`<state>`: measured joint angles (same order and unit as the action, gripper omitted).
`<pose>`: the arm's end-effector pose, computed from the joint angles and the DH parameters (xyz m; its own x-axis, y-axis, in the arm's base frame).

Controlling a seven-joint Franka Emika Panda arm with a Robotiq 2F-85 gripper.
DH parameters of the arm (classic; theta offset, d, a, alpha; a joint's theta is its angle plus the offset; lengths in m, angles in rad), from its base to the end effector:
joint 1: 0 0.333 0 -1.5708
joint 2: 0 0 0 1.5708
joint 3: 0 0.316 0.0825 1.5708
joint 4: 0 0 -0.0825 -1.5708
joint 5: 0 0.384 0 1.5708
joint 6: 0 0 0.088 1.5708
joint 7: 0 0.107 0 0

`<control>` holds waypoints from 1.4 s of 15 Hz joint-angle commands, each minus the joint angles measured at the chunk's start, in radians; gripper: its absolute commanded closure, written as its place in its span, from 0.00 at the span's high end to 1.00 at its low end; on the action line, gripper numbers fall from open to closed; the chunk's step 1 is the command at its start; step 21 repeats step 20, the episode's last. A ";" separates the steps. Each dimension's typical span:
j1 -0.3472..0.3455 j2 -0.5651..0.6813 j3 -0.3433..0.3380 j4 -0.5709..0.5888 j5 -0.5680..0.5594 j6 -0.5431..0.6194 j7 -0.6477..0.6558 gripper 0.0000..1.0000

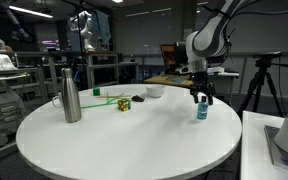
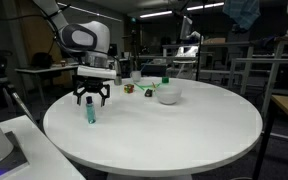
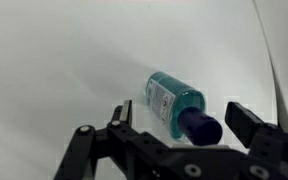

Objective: Move the bottle forward

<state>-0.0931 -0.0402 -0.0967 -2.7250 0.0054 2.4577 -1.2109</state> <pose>0.3681 -0.0702 0.2197 0.5177 0.8524 -0.0735 0.8268 -0.5205 -0.2131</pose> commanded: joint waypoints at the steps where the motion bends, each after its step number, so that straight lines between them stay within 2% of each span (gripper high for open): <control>1: 0.007 -0.044 0.003 0.012 -0.030 -0.058 0.045 1.00; 16: 0.022 -0.192 0.007 0.144 -0.028 -0.324 0.215 1.00; 19: 0.031 -0.215 0.007 0.159 -0.030 -0.348 0.234 1.00; 21: 0.036 -0.190 -0.008 0.141 -0.006 -0.304 0.194 1.00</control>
